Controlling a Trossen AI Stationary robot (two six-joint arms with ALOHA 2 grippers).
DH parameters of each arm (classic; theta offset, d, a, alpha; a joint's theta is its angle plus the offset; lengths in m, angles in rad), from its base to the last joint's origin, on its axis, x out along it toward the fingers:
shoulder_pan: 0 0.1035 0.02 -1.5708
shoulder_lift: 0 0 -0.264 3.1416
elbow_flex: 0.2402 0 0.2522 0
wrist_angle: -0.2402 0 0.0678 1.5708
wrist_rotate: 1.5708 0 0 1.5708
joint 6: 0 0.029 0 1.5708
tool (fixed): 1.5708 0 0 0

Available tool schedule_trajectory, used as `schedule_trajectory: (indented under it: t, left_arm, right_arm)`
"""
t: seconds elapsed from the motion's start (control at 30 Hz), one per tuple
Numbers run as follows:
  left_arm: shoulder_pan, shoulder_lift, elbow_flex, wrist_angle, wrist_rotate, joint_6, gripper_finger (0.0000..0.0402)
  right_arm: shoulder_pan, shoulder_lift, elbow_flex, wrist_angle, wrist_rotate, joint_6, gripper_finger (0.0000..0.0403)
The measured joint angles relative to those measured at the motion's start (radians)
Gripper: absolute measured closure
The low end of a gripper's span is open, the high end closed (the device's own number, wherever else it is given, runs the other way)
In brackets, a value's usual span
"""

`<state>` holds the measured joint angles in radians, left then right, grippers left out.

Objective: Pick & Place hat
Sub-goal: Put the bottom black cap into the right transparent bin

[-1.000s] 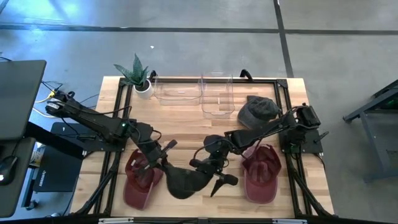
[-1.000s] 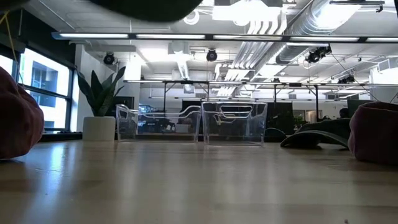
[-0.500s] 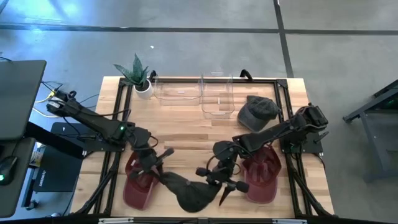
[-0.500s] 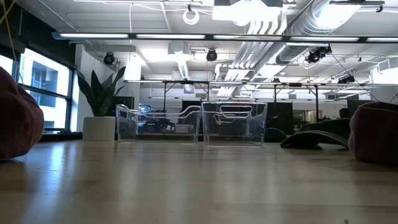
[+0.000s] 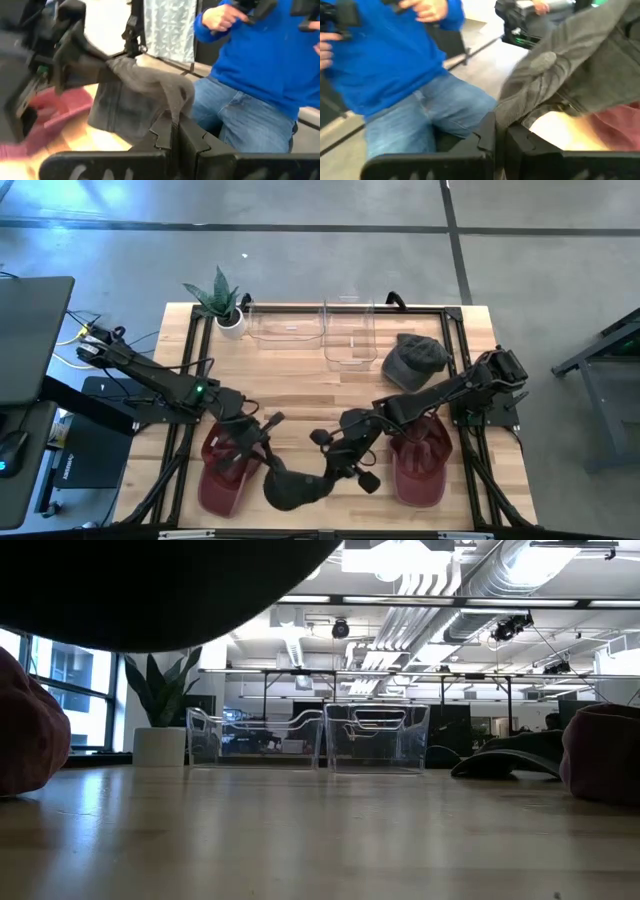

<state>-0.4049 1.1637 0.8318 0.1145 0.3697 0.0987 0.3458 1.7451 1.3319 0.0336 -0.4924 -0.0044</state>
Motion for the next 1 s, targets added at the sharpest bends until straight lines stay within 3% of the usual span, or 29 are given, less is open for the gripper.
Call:
schedule_trajectory:
  t: [0.2,0.37,0.6,0.77,1.0]
  left_arm:
    - [0.029,0.012,0.000,-0.005,-0.013,-0.078,0.0344]
    - [0.067,0.014,0.000,-0.011,-0.013,-0.141,0.0259]
    - [0.078,0.145,0.002,0.048,0.000,-0.159,0.0162]
    - [0.078,0.209,0.001,0.058,0.128,-0.163,0.0146]
    - [0.078,0.140,0.002,-0.102,0.083,-0.155,0.0163]
  right_arm:
    - [0.005,0.000,0.000,-0.065,0.135,0.007,0.0398]
    - [-0.006,0.000,0.000,-0.069,0.152,0.048,0.0397]
    - [-0.028,0.000,0.000,-0.097,0.242,0.056,0.0399]
    - [-0.045,0.000,0.000,-0.155,0.259,0.091,0.0397]
    - [-0.044,0.000,0.000,-0.206,0.294,0.136,0.0398]
